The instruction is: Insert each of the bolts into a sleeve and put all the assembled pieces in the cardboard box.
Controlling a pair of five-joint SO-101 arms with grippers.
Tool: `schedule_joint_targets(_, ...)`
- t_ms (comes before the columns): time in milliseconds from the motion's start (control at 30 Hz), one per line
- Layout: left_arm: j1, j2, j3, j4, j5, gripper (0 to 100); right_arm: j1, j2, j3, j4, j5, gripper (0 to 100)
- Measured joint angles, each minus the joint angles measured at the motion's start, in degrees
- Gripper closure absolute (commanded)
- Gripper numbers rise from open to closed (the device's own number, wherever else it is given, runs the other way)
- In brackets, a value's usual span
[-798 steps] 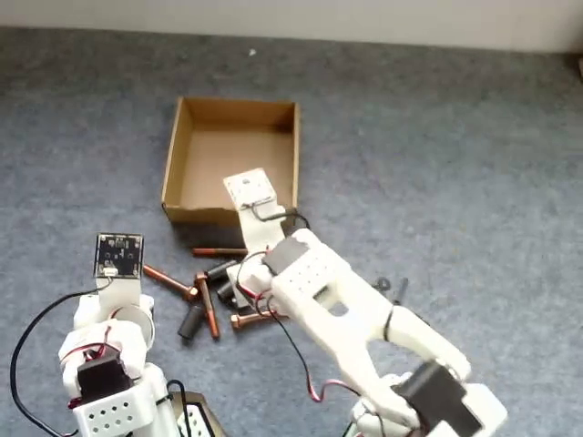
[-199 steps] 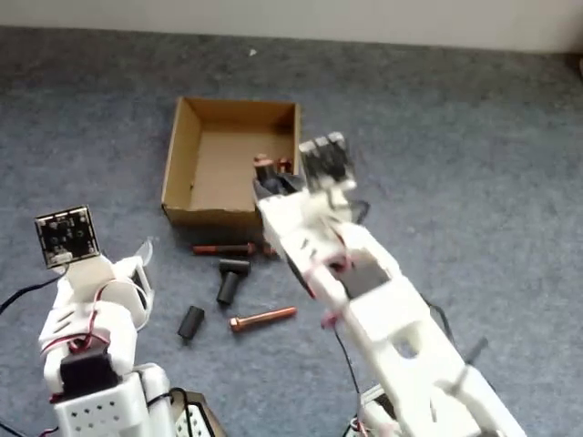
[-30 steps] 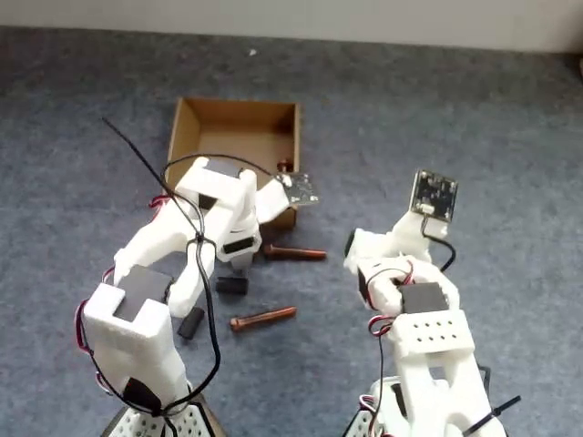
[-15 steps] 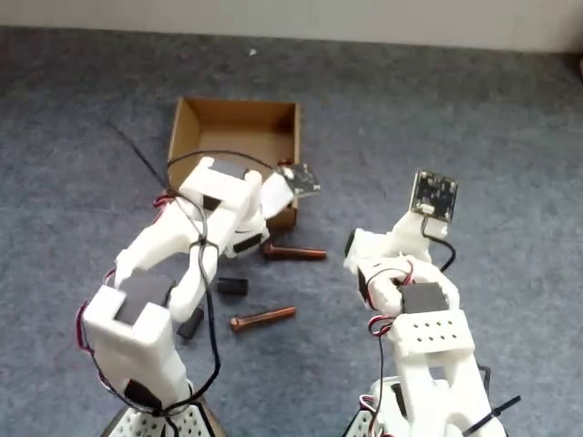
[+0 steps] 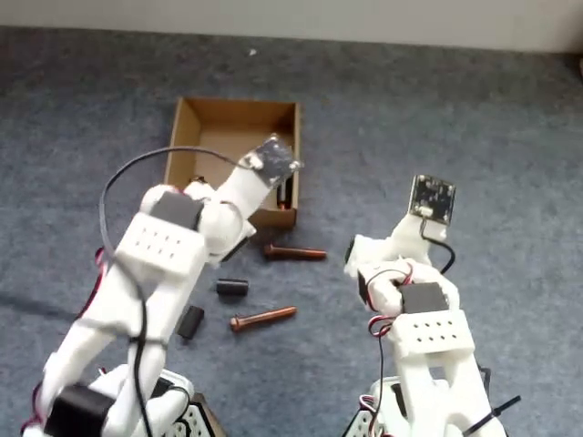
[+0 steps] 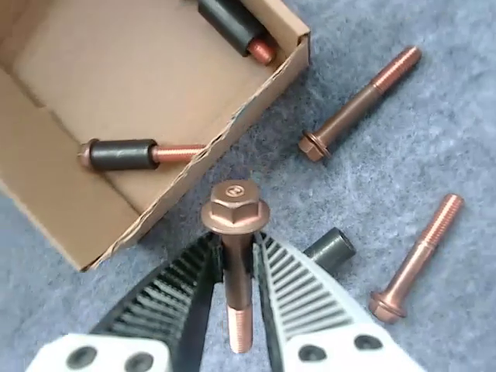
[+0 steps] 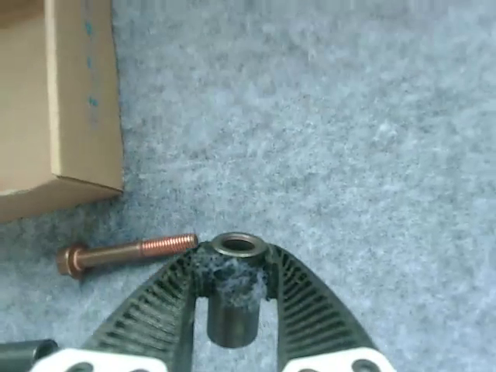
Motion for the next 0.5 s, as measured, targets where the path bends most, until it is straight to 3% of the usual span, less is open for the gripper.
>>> schedule_joint_targets(233, 0.00, -18.11, 8.00, 0.00, 7.38, 100, -4.84, -9.93, 0.97, 0.79, 0.00, 99.3)
schedule_joint_targets(500, 0.00, -36.13, 15.56, 0.00, 15.82, 100, -10.64, -24.00, 7.65, 0.79, 5.54, 99.3)
